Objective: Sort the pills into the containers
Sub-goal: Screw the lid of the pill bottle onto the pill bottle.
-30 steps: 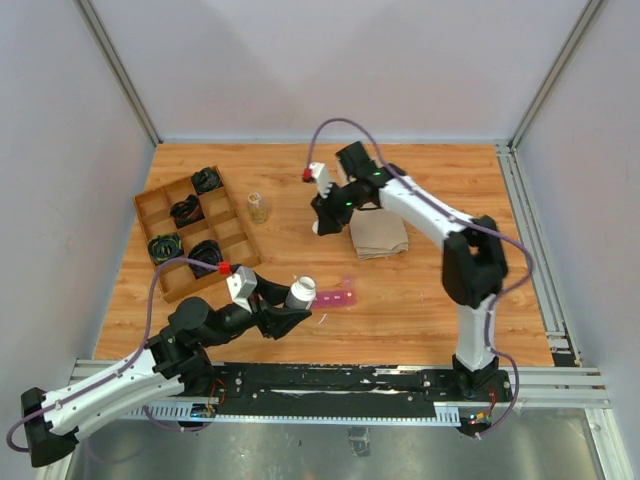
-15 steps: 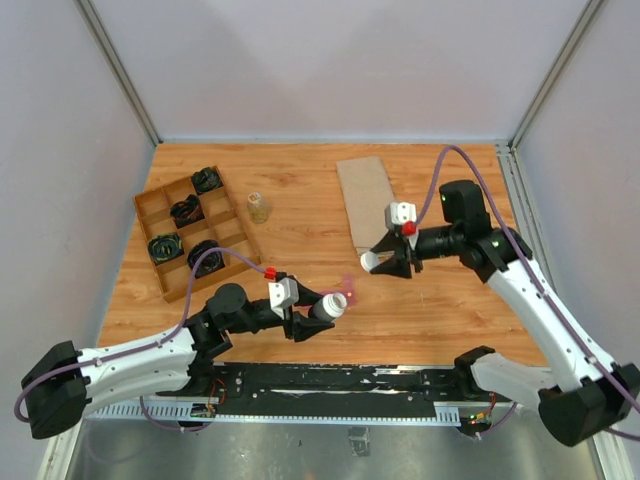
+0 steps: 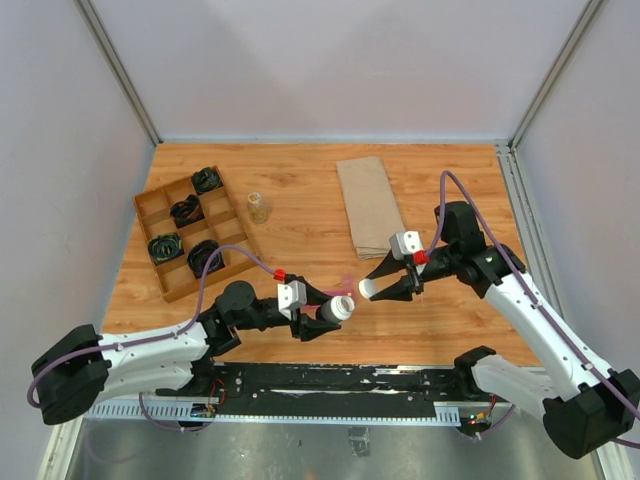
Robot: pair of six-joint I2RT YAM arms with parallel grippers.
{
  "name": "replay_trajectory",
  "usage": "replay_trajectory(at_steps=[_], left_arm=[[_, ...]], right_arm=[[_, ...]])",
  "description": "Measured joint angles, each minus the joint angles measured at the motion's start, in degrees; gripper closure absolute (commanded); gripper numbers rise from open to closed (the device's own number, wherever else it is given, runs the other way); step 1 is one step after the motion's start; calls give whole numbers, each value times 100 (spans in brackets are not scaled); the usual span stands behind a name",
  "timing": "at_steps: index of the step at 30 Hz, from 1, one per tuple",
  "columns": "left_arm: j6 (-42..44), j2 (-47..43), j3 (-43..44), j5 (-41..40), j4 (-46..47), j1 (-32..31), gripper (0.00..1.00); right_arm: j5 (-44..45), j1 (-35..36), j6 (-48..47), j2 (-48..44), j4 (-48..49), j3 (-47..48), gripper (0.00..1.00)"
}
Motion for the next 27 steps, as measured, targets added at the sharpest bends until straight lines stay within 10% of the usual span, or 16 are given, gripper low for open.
replay_trajectory(at_steps=[27], left_arm=[[-887,507,0,-109,734,-258,100]], right_arm=[[144,1054,-90,107,330,-103,77]])
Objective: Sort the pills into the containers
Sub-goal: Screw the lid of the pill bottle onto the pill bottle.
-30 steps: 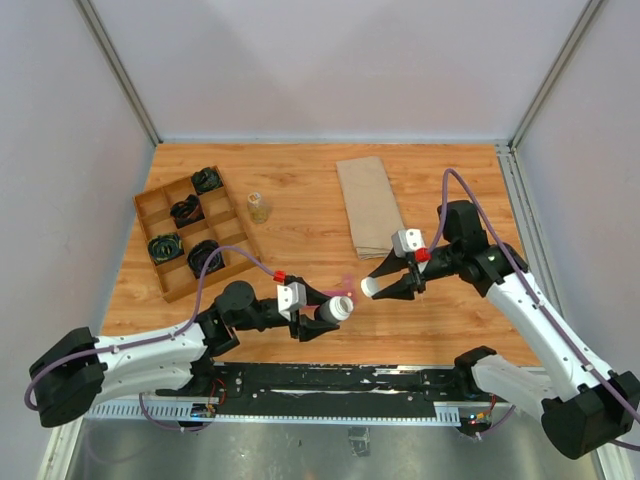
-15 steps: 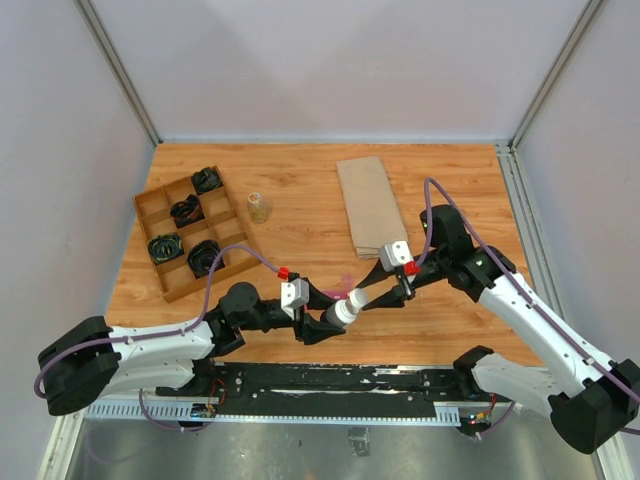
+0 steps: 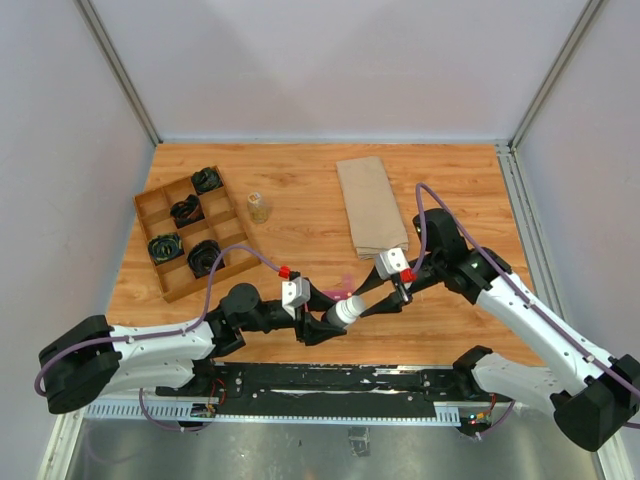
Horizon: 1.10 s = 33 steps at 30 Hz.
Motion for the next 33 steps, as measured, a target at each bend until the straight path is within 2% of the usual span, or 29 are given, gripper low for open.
replay_trajectory(at_steps=[21,33], left_arm=[[-55,212,52,199,-105,-11,100],[612,214,188,245,-393,-9,100]], right_arm=[[57,83,-111,319,-332,48,72],[42,87,-96,474,-503,151,72]])
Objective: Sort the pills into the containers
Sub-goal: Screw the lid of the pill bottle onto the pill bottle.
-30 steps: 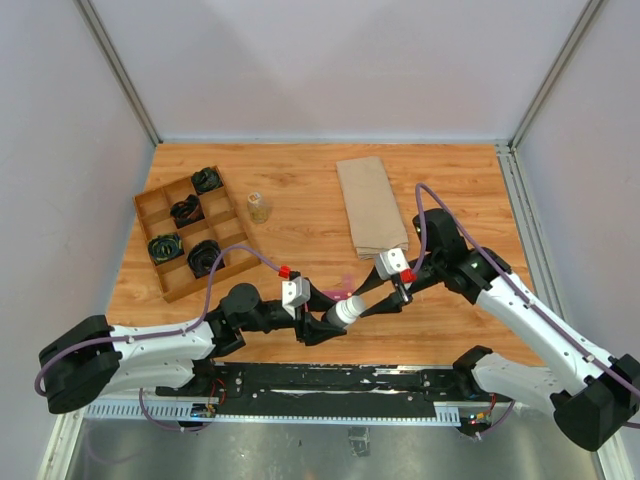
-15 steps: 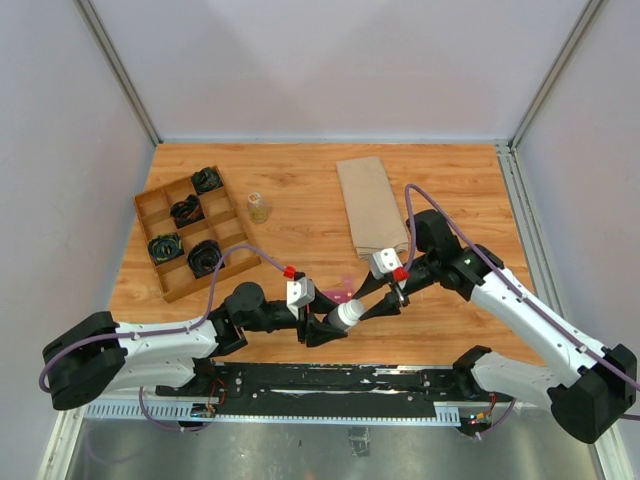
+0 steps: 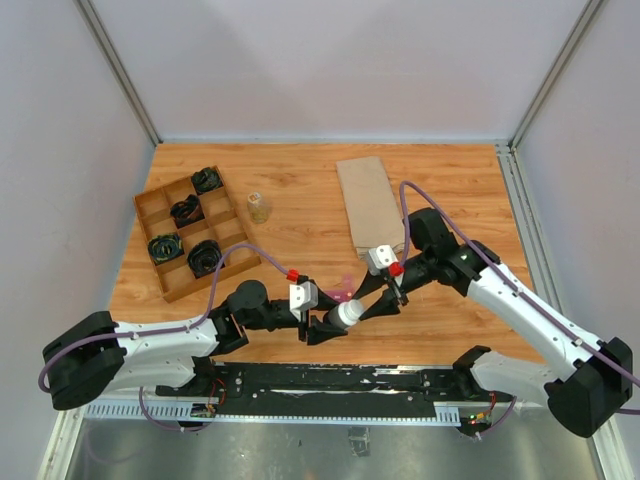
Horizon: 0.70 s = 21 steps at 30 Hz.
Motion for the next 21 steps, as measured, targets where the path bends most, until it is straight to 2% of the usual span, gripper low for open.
replay_trajectory(at_steps=[8,16,21], left_arm=[[162,-13,-46,-581,162,0,100],[542,-31,-57,-1335,72,0,100],[691,-11,-57,-1864,9,0,100]], right_arm=[[487,-2,706,-63,511,2,73],[929,-4,1357,291,800,216,74],[1309,-26,2100,509,1193,258,75]])
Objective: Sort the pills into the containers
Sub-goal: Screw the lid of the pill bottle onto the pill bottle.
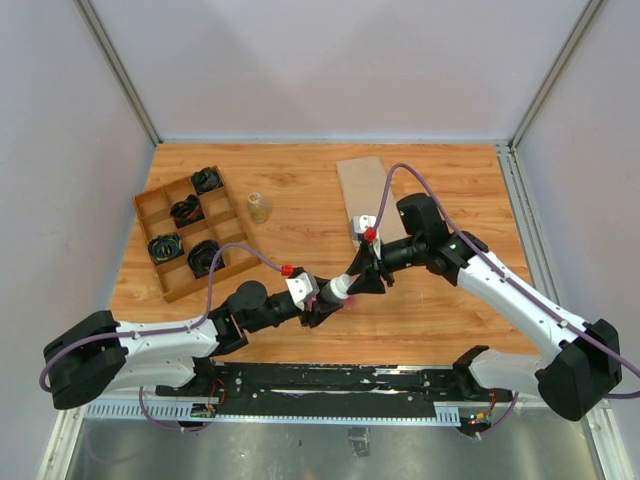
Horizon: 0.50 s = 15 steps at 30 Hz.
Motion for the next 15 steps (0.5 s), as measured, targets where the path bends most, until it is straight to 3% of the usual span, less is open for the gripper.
replay_trajectory(at_steps=[11,15], left_arm=[[26,800,341,-1023,258,11,100],[175,1040,542,-1279,31,37,100]], right_arm=[[758,-133,1781,326,990,-57,76],[1060,-140,2142,474,1132,-57,69]])
